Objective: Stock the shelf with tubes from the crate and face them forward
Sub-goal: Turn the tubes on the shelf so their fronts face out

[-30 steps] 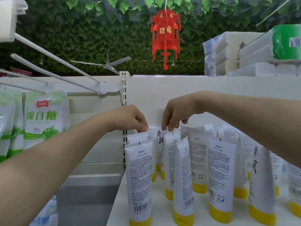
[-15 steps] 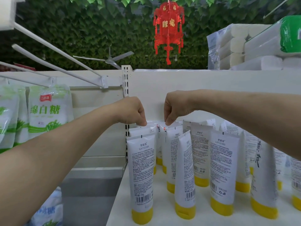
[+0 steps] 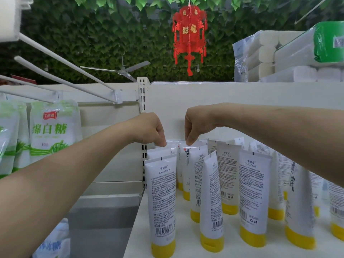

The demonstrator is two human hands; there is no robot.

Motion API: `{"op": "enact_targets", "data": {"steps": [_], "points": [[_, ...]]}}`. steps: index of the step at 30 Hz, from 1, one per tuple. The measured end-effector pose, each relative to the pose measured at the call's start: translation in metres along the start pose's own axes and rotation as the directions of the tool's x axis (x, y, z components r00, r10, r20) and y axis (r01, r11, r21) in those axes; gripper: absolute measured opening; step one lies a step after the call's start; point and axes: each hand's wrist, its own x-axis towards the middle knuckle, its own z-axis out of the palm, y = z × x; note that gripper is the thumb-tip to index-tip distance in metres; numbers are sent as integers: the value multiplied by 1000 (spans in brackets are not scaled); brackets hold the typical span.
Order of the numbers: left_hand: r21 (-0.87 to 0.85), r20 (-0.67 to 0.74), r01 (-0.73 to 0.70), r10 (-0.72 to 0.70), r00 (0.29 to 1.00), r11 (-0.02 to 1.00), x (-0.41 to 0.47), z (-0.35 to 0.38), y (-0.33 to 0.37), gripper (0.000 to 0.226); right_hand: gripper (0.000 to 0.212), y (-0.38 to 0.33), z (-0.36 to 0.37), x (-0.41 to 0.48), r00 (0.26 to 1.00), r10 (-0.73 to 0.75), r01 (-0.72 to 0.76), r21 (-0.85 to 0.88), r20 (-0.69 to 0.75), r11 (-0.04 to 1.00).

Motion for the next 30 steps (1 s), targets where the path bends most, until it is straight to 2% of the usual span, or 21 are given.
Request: {"op": "enact_targets", "data": {"steps": [11,14,17,20,30], "points": [[-18,25,-11,12,1000,1000,-2,-1,-1,4,22,-2,-3,-1,1000,6,-6,-11,15,1000],[-30,28,-28,28,999,999,-4,-6,2,10,21,0,-8,-8,1000,-7,7,20,5,1000],[-79,21,-55,57,998,995,-6,-17,10,18,22,2,-17,-18,1000,3,-1,57,-26,998],[-120,75,-64,74,994,991,-10,-30,21,20,23,-1,-25,-29,998,26,-22,76,-55,997],[-84,70,-184,190,979,979,-40,-34,29,26,27,-26,-34,-73,978,80,-71,51,-194,996]]}}
